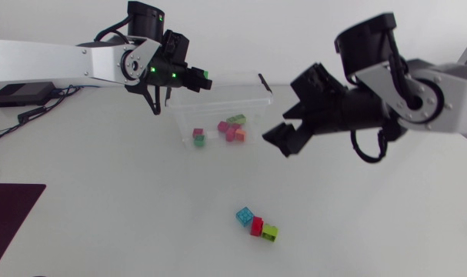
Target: Pick up the duplo bricks and place them in the container
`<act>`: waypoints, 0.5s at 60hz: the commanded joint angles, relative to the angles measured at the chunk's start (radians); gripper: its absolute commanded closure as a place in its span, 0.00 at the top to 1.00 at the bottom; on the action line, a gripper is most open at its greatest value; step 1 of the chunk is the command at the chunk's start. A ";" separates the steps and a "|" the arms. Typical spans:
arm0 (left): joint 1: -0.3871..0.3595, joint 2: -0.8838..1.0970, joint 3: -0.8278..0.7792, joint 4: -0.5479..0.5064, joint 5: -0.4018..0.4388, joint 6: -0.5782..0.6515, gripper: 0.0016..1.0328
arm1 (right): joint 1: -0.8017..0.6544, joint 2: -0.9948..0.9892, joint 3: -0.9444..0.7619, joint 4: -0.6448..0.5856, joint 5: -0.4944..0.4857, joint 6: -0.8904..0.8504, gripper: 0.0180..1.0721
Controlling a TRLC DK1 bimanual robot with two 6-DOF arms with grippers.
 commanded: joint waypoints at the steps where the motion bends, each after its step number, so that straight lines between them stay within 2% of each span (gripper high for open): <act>1: 0.011 0.036 0.037 0.001 -0.003 0.024 0.75 | 0.011 -0.076 -0.127 -0.026 -0.025 -0.056 0.91; 3: 0.011 0.035 0.036 -0.010 -0.003 0.028 0.85 | 0.012 -0.104 -0.167 -0.033 -0.036 -0.068 0.91; 7: 0.010 0.016 0.019 -0.027 -0.003 0.045 0.94 | 0.023 -0.158 -0.254 -0.047 -0.051 -0.096 0.92; 20: -0.002 -0.120 -0.088 -0.073 0.028 0.105 0.95 | 0.101 -0.224 -0.377 -0.095 -0.060 -0.157 0.91; 30: -0.004 -0.235 -0.168 -0.157 0.057 0.154 0.95 | 0.175 -0.193 -0.424 -0.085 -0.059 -0.159 0.91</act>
